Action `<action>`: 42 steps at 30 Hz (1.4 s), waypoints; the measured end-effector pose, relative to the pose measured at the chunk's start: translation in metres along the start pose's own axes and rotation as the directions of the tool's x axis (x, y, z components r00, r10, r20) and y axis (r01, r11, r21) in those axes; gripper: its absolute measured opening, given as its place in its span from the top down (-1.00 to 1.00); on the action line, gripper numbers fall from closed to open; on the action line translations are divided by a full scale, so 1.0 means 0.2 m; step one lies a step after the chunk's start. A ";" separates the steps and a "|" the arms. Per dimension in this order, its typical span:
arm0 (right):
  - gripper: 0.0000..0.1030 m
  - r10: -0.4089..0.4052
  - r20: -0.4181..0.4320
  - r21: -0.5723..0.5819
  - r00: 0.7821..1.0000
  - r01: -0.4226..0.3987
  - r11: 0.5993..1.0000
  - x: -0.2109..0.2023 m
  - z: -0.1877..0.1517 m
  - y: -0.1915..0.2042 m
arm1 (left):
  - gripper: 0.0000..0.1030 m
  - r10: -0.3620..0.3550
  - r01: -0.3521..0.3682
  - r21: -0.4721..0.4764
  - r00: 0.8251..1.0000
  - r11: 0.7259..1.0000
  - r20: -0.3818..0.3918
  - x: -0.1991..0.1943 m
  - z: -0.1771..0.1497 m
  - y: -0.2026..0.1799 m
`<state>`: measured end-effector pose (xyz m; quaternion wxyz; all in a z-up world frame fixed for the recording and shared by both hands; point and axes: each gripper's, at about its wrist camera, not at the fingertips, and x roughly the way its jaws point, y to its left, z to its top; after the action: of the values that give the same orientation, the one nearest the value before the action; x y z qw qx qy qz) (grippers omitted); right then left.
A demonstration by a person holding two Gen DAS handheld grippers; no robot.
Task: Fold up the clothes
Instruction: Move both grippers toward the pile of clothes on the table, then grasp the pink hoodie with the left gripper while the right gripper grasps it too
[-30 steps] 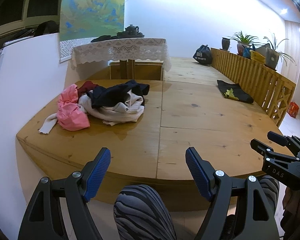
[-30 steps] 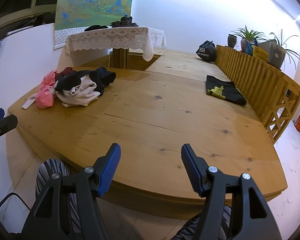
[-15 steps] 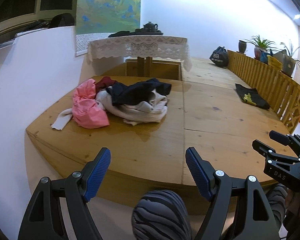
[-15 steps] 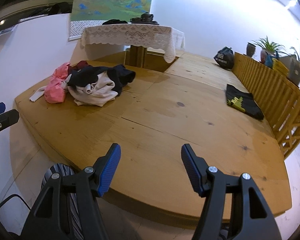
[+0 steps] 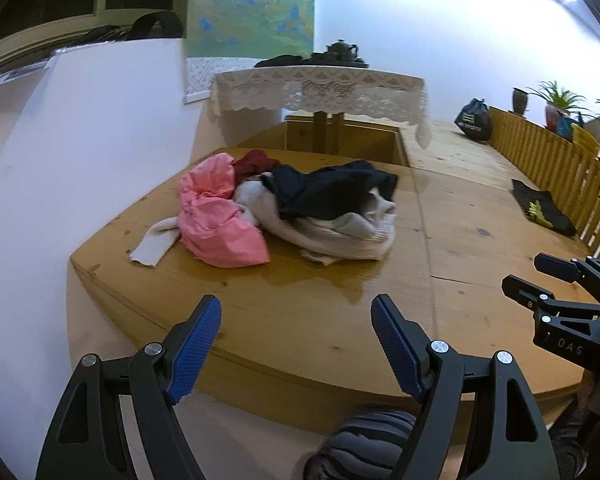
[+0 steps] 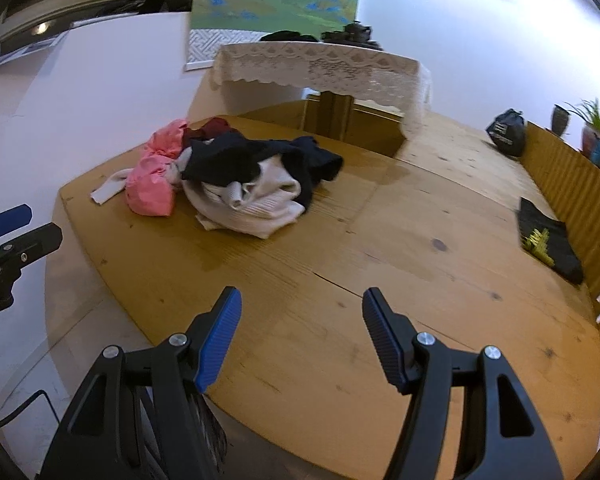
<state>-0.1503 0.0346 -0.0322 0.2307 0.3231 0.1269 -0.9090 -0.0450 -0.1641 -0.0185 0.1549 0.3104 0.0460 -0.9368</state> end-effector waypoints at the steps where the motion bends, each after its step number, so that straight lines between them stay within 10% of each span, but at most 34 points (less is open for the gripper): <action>1: -0.21 0.011 -0.007 -0.007 1.000 -0.011 1.000 0.03 0.02 0.02 | -0.47 0.007 -0.007 -0.003 1.000 1.000 -0.001 0.02 0.01 0.03; 27: -0.21 0.310 -0.156 -0.116 0.938 -0.329 0.937 0.96 0.50 0.71 | -0.47 0.056 -0.062 -0.061 0.994 0.996 -0.097 0.86 0.22 0.81; 42: -0.21 0.310 -0.204 -0.231 0.929 -0.353 0.906 1.22 0.60 1.04 | -0.47 -0.022 0.008 -0.091 0.987 0.996 -0.158 1.39 0.54 1.04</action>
<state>-0.2755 -0.2728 -0.1161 0.4120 0.3794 0.2081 -0.8018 -0.2510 -0.4540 -0.0944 0.1575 0.3763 0.1028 -0.9072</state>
